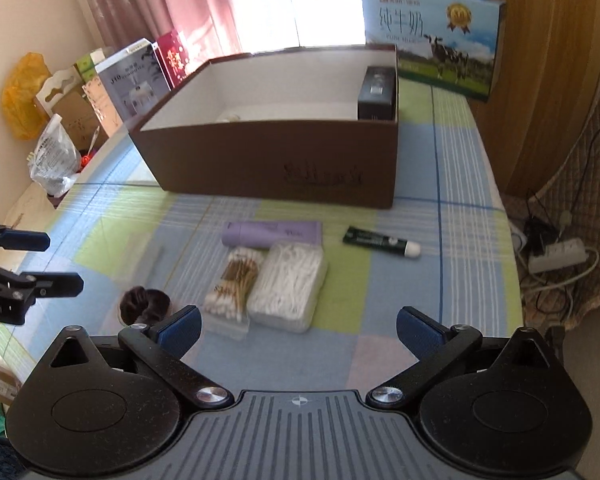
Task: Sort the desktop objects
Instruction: 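Withdraw both open tools from the box toward the remaining table items, then grasp the dark brown scrunchie with the left tool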
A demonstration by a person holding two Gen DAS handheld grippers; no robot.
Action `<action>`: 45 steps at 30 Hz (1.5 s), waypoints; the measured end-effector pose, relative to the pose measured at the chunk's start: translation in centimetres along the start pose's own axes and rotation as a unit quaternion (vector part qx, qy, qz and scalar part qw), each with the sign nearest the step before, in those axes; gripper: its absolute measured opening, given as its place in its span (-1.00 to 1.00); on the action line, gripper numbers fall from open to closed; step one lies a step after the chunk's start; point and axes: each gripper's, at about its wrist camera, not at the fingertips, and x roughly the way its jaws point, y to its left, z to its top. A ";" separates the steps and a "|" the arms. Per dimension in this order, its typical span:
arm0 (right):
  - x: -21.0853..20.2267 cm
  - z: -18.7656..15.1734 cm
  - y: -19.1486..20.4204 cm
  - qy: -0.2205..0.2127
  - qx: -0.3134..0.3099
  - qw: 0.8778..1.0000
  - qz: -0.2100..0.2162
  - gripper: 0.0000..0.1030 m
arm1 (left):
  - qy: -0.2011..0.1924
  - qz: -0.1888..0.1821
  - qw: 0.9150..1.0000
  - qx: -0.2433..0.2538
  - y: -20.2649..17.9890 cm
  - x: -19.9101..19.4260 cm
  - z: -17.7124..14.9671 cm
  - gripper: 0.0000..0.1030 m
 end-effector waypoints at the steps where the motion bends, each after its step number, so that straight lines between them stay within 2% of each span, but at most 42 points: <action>1: 0.2 -0.1 0.0 0.003 0.002 1.000 -0.001 0.96 | 0.002 -0.003 1.000 0.002 -0.1 0.2 -0.2 0.67; 14: 2.1 -1.3 -1.4 0.034 0.026 0.999 -0.017 0.96 | 0.020 -0.029 0.999 0.022 -0.6 3.3 -2.2 0.65; 20: 2.5 -1.9 -2.0 0.044 0.039 0.998 -0.026 0.96 | 0.030 -0.041 0.998 0.033 -0.7 5.6 -2.5 0.52; 33: 2.8 -3.0 -4.0 0.057 0.078 0.994 -0.046 0.96 | 0.044 -0.042 0.996 0.071 -2.0 9.6 -2.3 -0.02; 36: 2.9 -3.1 -4.2 0.057 0.082 0.994 -0.048 0.96 | 0.047 -0.033 0.995 0.078 -2.2 10.1 -2.3 -0.04; 39: 3.0 -3.1 -4.3 0.057 0.086 0.994 -0.048 0.96 | 0.041 -0.031 0.995 0.081 -2.2 10.4 -2.3 -0.19; 43: 3.3 -3.0 -4.2 0.054 0.089 0.994 -0.045 0.96 | 0.032 -0.031 0.995 0.084 -2.1 10.6 -2.0 -0.50; 45: 3.5 -2.8 -4.1 0.050 0.089 0.994 -0.043 0.96 | 0.030 -0.037 0.996 0.076 -1.8 10.5 -1.6 -0.57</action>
